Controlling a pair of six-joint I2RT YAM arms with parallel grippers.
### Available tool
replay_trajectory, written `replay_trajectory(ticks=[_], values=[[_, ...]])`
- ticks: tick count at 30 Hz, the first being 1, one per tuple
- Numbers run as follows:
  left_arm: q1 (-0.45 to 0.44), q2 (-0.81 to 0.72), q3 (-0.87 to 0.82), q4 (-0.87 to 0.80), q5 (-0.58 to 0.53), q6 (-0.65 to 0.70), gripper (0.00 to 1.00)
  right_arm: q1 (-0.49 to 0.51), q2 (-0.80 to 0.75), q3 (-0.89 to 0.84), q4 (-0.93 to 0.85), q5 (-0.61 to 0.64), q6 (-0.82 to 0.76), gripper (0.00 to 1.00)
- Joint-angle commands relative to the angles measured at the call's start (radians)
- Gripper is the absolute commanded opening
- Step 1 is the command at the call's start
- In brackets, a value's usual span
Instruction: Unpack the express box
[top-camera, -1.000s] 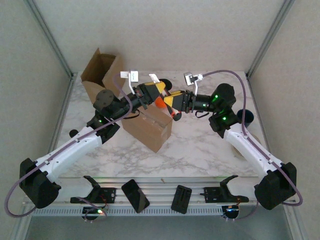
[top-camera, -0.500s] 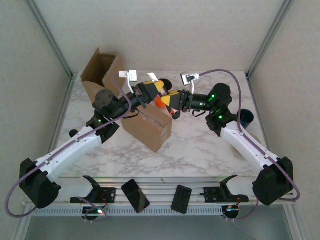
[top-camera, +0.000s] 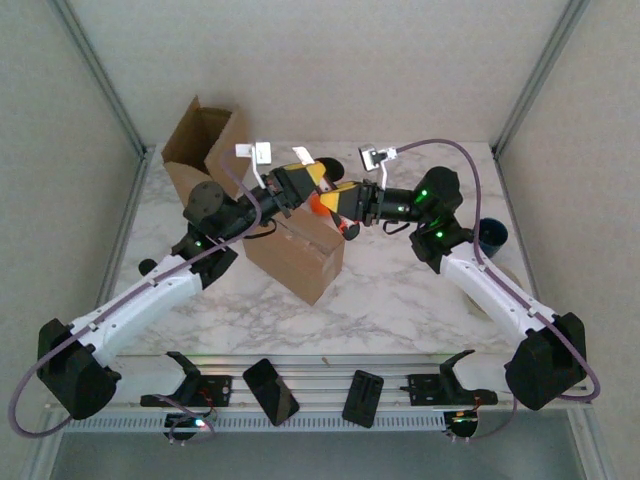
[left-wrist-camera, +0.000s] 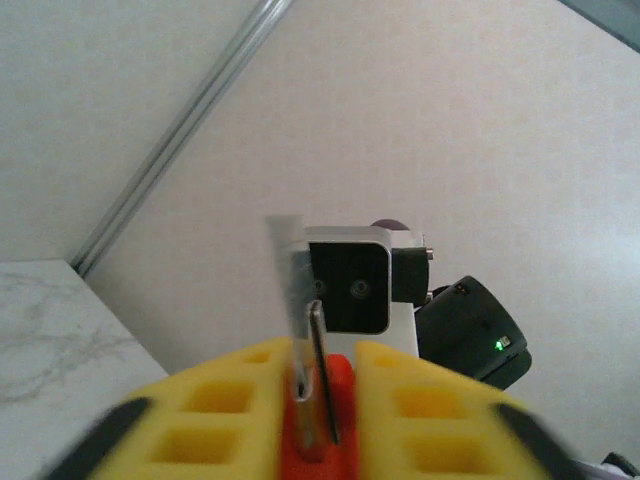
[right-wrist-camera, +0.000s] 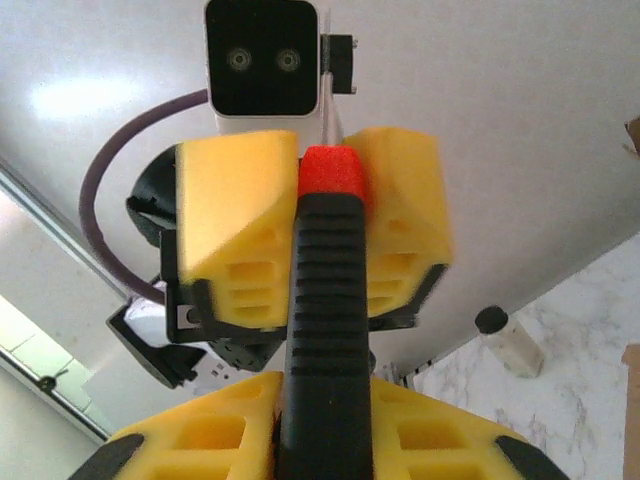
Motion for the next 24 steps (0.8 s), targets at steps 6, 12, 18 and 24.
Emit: replay_trajectory(ticks=[6,12,18,24], values=[[0.045,-0.155,0.092,-0.665,-0.460,0.100,0.80,0.010,0.035,0.383,-0.903,0.280,-0.501,0.00],[0.191,-0.157,0.020,-1.003,-0.591,-0.060,0.74,0.099,0.250,0.726,-1.385,0.549,-0.813,0.00],[0.324,-0.150,-0.251,-0.835,-0.412,-0.185,0.80,0.203,0.484,0.963,-1.581,0.781,-0.997,0.00],[0.357,-0.121,-0.320,-0.756,-0.407,-0.224,0.87,0.271,0.612,1.022,-1.595,0.850,-1.015,0.00]])
